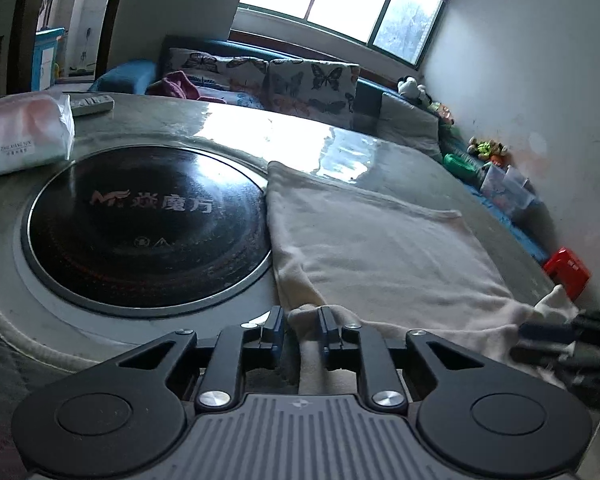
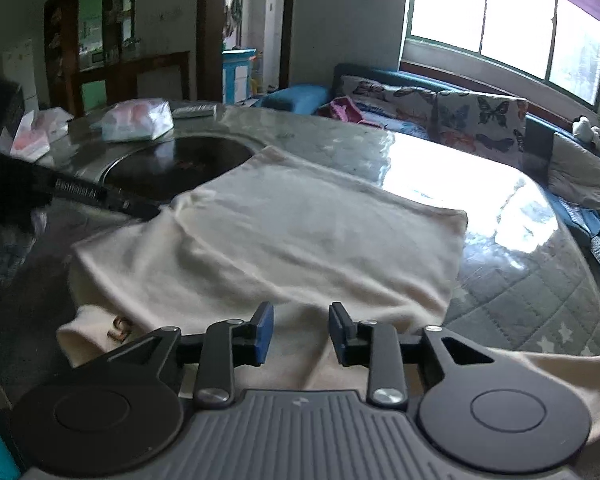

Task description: Fold clothes

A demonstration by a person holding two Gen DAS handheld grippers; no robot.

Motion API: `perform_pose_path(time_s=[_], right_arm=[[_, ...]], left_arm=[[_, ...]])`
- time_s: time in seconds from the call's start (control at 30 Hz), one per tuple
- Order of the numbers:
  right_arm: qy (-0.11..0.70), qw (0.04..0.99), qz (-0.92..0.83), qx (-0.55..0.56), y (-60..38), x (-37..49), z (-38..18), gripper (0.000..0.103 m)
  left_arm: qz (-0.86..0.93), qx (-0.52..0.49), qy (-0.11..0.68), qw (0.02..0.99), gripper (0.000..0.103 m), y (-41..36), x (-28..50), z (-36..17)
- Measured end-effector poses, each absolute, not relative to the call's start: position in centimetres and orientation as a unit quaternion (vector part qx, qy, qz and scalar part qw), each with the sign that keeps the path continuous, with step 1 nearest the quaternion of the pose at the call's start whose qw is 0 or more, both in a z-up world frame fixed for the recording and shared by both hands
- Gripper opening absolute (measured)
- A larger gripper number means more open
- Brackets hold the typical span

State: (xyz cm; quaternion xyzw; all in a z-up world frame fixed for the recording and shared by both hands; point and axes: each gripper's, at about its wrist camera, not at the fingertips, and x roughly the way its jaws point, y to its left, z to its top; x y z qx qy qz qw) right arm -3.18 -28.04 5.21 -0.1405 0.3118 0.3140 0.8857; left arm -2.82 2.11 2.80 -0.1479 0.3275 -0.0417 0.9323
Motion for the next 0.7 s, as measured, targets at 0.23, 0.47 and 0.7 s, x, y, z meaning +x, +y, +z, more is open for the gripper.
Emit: perform_pose_path(time_s=[0.23,0.47,0.7], right_arm=[[0.316,0.881,0.319,-0.146,-27.6,-3.5,4.5,0.035],[0.314,0.881,0.320,-0.150,-27.5,-3.5,4.5,0.040],[0.316,0.882,0.318,-0.145,-27.6,-3.6,4.3,0.043]], left_arm=[[-0.023,-0.135,0.304,0.943,0.000,2.1,-3.8,3.2],[-0.033,-0.170,0.314,0.933,0.009,2.8,-3.5,3.6],[-0.031,-0.183,0.334,0.924,0.027,2.4,-2.4,2.8]])
